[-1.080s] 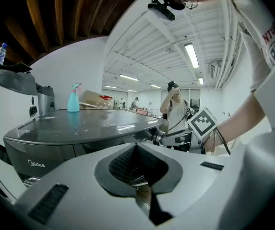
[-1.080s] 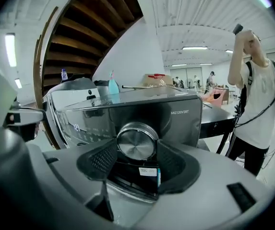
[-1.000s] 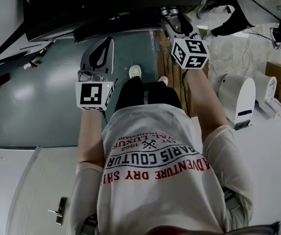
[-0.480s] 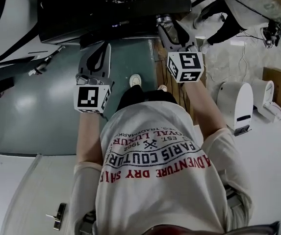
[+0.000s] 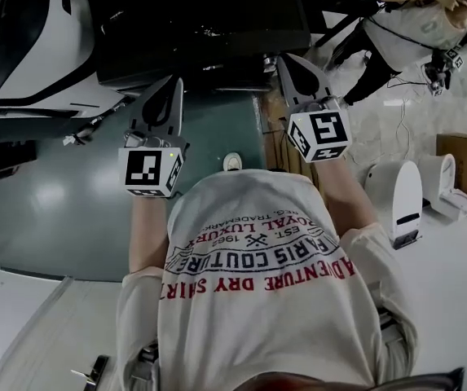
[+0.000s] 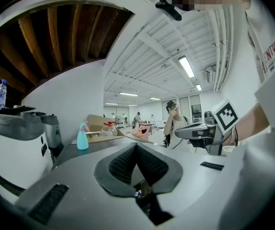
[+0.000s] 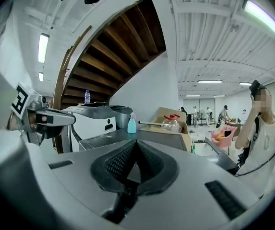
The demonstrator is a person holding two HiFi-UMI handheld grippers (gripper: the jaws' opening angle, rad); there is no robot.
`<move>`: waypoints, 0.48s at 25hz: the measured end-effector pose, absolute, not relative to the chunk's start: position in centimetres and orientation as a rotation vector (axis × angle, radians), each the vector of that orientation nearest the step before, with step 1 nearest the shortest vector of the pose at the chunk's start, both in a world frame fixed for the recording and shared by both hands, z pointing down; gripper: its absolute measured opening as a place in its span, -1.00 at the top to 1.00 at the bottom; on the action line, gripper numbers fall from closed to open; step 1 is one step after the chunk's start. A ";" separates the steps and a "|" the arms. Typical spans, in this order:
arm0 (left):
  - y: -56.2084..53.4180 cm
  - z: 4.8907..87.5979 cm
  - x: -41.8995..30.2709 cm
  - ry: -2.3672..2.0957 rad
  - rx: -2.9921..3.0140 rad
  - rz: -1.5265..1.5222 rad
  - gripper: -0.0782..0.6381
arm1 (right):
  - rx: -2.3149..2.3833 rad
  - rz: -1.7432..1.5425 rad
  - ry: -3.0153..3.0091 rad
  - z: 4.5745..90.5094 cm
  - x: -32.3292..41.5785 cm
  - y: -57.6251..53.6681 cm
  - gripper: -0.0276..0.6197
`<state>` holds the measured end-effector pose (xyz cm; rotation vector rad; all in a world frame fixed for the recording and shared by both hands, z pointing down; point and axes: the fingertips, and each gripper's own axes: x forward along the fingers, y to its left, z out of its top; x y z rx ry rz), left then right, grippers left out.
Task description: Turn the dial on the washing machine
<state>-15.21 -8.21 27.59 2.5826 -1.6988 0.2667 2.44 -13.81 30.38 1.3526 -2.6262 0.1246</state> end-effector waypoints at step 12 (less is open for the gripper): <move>-7.4 25.4 -16.4 -1.718 2.572 0.253 0.74 | 1.384 0.022 -2.683 26.8 2.6 -12.4 0.83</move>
